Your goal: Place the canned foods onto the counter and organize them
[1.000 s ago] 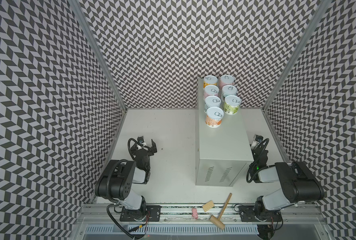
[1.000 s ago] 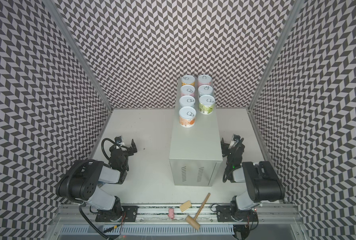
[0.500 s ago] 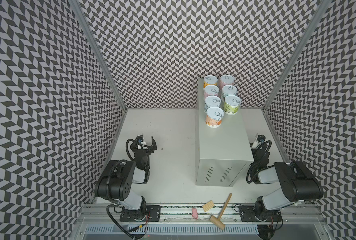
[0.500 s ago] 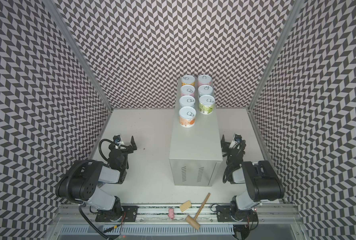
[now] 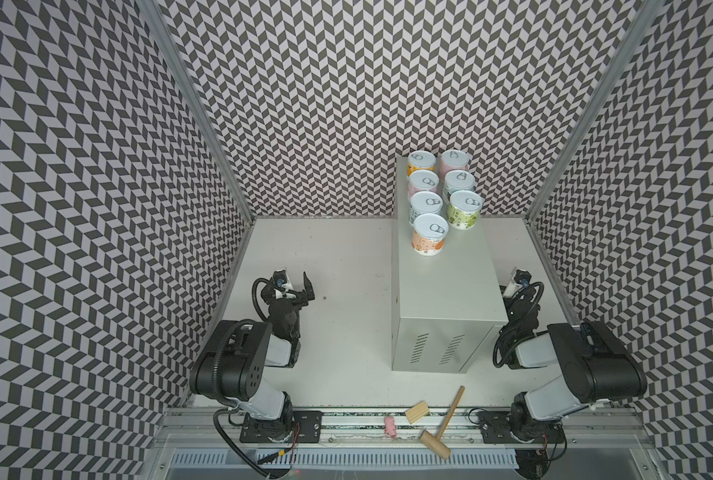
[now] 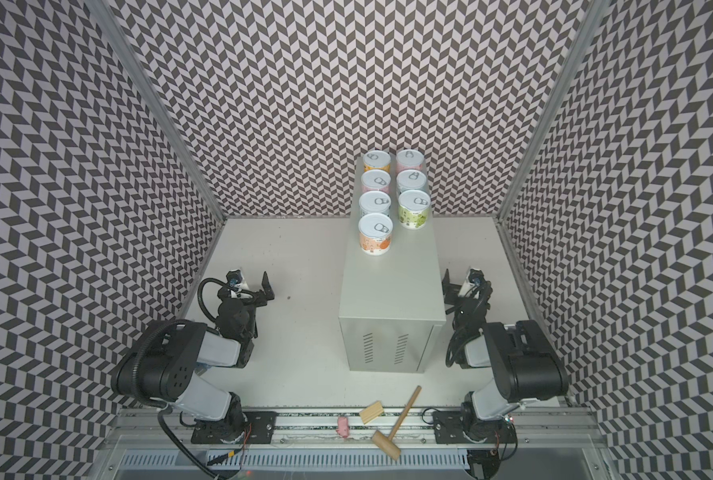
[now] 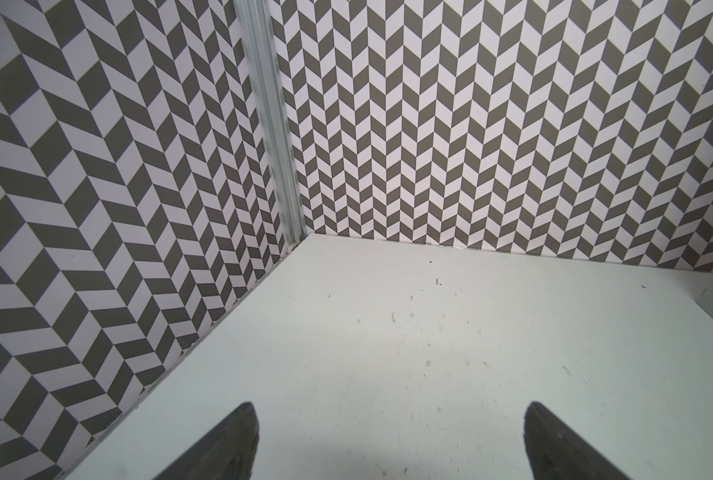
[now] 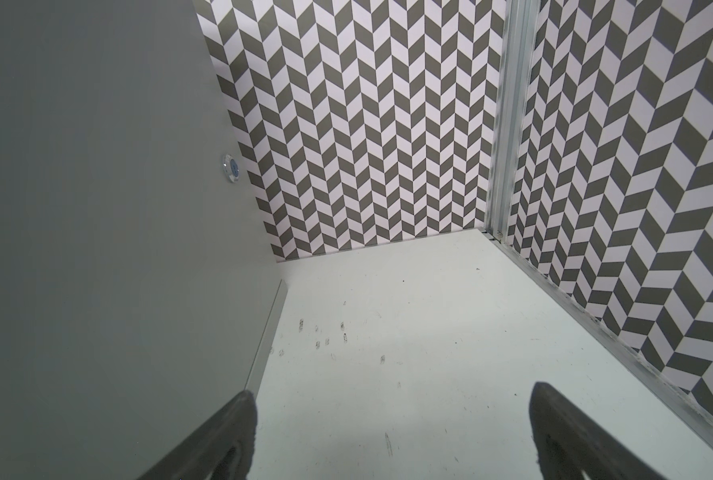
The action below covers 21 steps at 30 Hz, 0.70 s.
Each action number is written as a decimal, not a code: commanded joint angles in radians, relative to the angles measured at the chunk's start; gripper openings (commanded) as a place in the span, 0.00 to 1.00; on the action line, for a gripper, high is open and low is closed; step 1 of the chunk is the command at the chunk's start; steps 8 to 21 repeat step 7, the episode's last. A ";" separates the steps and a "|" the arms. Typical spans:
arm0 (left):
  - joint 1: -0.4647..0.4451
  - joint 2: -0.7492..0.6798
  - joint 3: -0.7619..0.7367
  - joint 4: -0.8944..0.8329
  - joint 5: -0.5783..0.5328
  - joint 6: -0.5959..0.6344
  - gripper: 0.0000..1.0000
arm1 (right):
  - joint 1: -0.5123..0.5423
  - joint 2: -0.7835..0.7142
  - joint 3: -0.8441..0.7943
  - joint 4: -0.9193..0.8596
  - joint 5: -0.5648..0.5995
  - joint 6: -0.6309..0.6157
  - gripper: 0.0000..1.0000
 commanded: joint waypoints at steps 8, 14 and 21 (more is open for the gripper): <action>-0.002 -0.004 -0.001 0.035 0.004 0.009 1.00 | 0.007 0.012 -0.008 0.060 0.014 -0.013 0.99; -0.002 -0.004 -0.001 0.035 0.004 0.009 1.00 | 0.007 0.012 -0.008 0.060 0.014 -0.013 0.99; -0.002 -0.004 -0.001 0.035 0.004 0.009 1.00 | 0.007 0.012 -0.008 0.060 0.014 -0.013 0.99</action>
